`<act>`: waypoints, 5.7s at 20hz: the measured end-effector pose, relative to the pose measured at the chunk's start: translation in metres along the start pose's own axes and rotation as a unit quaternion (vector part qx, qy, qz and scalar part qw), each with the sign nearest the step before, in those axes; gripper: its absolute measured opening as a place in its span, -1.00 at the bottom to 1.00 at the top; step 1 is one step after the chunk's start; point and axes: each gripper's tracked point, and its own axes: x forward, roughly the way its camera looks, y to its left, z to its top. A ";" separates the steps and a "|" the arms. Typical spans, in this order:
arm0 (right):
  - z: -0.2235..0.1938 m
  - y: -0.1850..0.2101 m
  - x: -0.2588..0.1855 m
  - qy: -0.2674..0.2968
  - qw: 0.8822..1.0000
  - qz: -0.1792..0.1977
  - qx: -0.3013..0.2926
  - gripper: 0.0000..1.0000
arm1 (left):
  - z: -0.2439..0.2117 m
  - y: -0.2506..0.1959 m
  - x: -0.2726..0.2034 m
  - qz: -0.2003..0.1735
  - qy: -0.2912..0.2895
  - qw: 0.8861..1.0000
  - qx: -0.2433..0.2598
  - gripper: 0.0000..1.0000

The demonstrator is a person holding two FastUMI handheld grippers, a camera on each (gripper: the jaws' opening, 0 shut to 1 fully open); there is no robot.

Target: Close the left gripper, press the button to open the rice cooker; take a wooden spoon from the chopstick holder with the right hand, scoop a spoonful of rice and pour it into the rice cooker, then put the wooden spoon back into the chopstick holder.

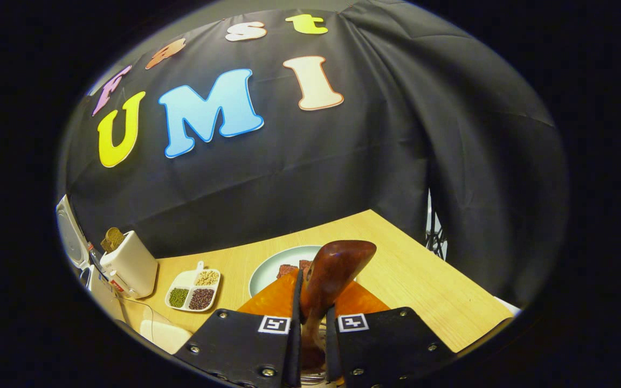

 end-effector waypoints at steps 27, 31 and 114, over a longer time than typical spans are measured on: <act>-0.048 0.302 -0.105 -0.074 0.925 0.125 -0.350 -0.65 | -0.023 0.117 -0.014 0.018 -0.007 1.000 0.019 0.99; -0.090 0.310 -0.097 -0.070 0.894 0.132 -0.423 -0.65 | -0.031 0.124 -0.014 0.020 0.002 1.000 0.018 0.99; -0.041 0.602 -0.158 0.201 0.857 0.338 0.333 -0.65 | -0.035 0.218 -0.036 0.101 0.021 0.995 0.012 0.99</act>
